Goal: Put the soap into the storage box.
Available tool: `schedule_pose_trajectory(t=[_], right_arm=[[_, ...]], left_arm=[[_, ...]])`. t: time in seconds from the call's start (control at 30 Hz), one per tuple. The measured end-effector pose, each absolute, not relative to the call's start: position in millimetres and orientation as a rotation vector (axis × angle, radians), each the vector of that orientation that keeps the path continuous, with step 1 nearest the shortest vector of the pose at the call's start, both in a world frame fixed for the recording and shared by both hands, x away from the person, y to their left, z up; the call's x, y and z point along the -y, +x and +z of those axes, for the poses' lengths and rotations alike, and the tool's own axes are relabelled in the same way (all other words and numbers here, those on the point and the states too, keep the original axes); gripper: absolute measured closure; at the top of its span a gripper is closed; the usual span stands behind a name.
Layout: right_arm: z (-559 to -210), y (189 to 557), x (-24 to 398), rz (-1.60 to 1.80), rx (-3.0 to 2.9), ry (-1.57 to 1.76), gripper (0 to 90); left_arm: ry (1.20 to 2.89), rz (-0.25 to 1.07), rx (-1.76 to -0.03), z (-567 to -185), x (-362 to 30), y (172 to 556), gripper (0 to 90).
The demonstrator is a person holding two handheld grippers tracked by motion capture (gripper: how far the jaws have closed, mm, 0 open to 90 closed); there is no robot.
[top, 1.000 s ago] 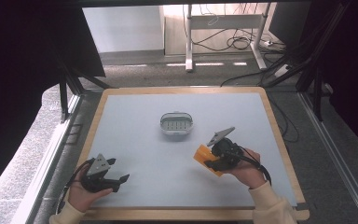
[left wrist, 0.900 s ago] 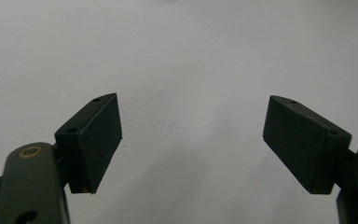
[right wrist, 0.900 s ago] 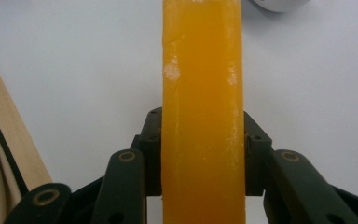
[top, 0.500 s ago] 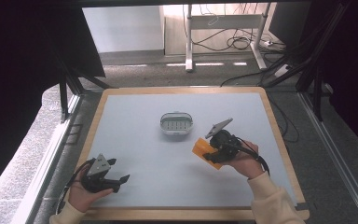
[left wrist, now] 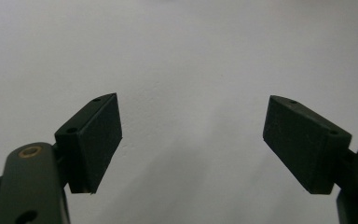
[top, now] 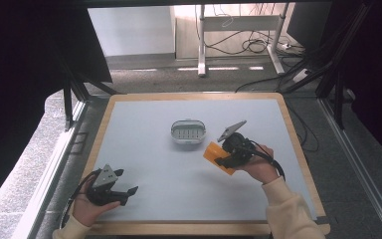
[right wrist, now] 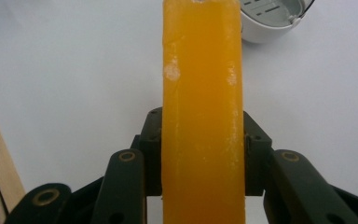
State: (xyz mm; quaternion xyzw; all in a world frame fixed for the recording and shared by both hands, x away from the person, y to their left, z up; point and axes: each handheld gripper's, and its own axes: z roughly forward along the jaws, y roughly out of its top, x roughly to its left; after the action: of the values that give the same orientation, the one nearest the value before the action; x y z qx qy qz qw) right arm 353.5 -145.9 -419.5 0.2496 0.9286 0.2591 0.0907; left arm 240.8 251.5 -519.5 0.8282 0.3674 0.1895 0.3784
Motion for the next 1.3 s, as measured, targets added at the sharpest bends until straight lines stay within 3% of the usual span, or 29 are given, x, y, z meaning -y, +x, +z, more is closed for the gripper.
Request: schedule_pose_trajectory(t=[1.3], right_arm=[[-411.2, 392.5, 128.0, 0.769, -2.777, 0.655, 61.5]], left_arm=[[2.126, 0.484, -0.934, -520.1, -251.7, 241.4, 19.7]])
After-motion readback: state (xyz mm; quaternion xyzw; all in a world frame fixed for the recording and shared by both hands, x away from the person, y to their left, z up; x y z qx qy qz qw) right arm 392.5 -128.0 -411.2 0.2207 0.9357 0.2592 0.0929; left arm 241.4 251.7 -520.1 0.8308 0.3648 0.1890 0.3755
